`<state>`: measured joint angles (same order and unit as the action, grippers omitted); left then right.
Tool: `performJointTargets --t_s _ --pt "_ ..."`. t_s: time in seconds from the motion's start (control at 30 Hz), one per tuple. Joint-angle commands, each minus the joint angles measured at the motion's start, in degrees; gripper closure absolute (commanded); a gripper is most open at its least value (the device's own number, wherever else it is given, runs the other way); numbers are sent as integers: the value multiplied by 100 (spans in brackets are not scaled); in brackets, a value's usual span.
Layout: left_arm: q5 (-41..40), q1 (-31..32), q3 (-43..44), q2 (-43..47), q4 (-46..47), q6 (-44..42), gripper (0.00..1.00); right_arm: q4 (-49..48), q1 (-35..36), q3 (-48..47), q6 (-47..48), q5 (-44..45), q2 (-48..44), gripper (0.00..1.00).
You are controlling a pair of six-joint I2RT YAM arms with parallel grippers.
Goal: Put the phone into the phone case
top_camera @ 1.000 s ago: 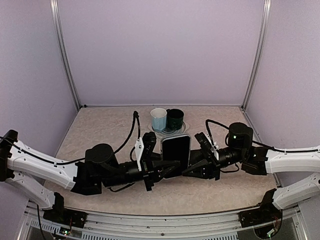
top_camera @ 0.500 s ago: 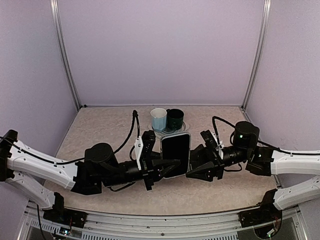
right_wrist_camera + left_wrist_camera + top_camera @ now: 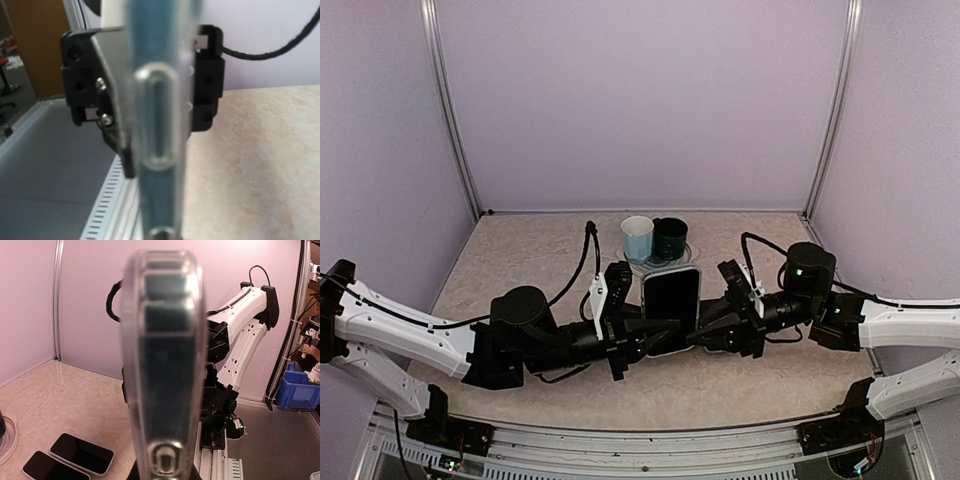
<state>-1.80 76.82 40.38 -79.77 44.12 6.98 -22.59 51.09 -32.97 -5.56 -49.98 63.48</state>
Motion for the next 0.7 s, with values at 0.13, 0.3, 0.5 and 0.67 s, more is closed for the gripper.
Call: performJointTargets --t_s 0.13,0.3,0.5,0.67 --pt "142 20 99 137 215 -9 100 177 26 -232 10 252 -92 48" --pt "154 26 43 167 15 -26 100 202 30 -396 54 182 -482 39" --pt "549 35 123 97 -233 -98 100 -311 28 -546 -281 181 -427 47" --pt "658 35 179 36 -246 -102 100 -635 26 -599 -454 35 -129 83"
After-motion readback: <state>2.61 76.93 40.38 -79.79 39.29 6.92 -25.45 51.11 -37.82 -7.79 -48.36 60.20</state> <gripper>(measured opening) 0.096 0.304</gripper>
